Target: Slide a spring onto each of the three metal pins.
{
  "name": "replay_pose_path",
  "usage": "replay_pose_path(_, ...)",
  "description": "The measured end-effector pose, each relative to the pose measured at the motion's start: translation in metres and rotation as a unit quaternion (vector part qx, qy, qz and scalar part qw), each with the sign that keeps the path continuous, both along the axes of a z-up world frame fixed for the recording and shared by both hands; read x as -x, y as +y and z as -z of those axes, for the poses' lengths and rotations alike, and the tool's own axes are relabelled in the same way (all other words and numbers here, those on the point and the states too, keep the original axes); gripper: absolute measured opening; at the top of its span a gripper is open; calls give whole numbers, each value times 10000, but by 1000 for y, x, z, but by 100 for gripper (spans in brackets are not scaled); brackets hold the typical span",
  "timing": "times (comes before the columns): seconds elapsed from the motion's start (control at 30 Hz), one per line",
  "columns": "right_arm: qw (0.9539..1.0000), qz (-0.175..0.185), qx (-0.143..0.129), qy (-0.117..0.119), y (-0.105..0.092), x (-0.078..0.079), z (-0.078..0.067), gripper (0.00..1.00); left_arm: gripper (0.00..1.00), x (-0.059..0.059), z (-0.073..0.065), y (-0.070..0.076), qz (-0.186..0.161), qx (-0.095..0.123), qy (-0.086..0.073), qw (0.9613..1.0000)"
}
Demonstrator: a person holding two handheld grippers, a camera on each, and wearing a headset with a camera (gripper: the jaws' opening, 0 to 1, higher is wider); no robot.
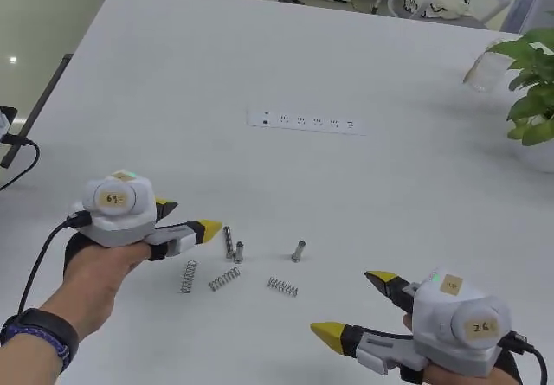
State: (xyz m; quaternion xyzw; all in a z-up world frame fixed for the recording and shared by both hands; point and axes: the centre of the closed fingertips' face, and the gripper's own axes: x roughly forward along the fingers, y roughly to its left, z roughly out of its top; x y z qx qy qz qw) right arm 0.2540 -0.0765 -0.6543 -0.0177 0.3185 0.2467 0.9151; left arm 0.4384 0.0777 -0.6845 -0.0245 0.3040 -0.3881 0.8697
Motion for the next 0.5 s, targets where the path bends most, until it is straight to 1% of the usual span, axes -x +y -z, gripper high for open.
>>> replay_pose_path(0.17, 10000, 1, 5, 3, 1, 0, 1, 69, 45, -6, 8, -4, -85, 42, 118, 9999)
replay_pose_path(0.27, 10000, -5, 22, 8, 1, 1, 1, 69, 43, -6, 14, -7, -79, 32, 174, 9998)
replay_pose_path(0.43, 10000, 36, 19, 19, -1, 2, 1, 69, 40, -4, 29, -12, -37, -44, 333, 9994)
replay_pose_path(0.5, 10000, 43, 12, 35, -2, 2, 2, 69, 38, -5, 35, -14, -74, -52, 418, 9991)
